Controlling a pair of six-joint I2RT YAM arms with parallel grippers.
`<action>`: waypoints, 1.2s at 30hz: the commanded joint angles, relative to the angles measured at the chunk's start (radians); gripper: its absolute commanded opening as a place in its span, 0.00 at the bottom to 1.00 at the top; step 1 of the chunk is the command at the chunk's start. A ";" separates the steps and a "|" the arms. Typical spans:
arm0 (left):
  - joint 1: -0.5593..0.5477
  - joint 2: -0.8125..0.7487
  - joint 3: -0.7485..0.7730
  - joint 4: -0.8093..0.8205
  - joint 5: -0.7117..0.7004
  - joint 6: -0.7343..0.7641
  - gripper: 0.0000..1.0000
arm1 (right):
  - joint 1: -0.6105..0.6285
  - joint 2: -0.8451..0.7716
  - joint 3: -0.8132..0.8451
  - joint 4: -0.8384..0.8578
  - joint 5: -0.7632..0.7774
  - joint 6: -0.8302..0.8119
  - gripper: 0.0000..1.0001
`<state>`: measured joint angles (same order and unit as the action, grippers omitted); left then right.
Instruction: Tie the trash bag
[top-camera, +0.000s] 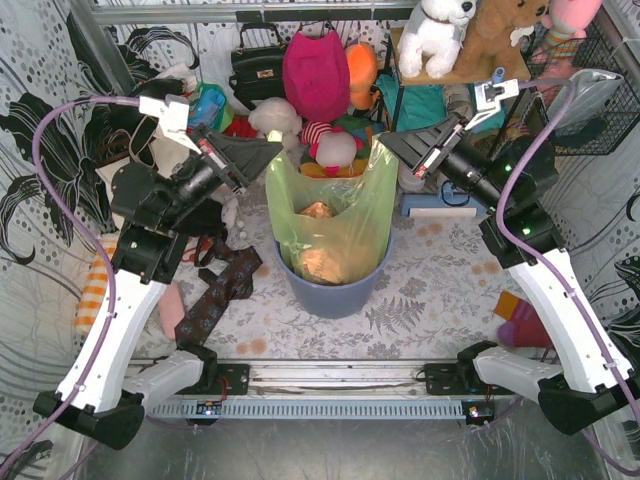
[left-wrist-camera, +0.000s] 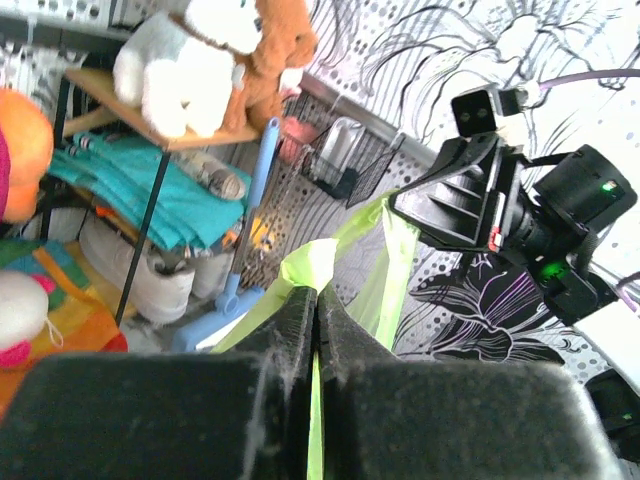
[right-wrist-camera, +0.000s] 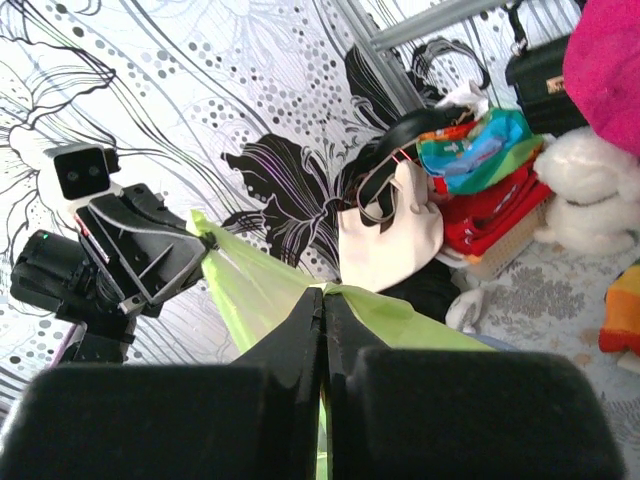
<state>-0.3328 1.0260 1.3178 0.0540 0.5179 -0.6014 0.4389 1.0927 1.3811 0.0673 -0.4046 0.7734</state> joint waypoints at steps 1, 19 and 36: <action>0.005 -0.061 -0.034 0.235 0.022 -0.028 0.09 | 0.001 -0.011 0.085 0.026 -0.003 -0.028 0.00; 0.004 -0.101 -0.229 0.371 -0.058 -0.076 0.17 | 0.001 -0.014 -0.037 0.022 0.050 -0.086 0.00; 0.004 -0.093 -0.096 0.430 0.029 -0.066 0.54 | 0.001 0.027 0.117 0.083 -0.031 -0.089 0.32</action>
<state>-0.3328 0.9596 1.2026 0.4717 0.5503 -0.6838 0.4389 1.1332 1.4876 0.1177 -0.4160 0.6903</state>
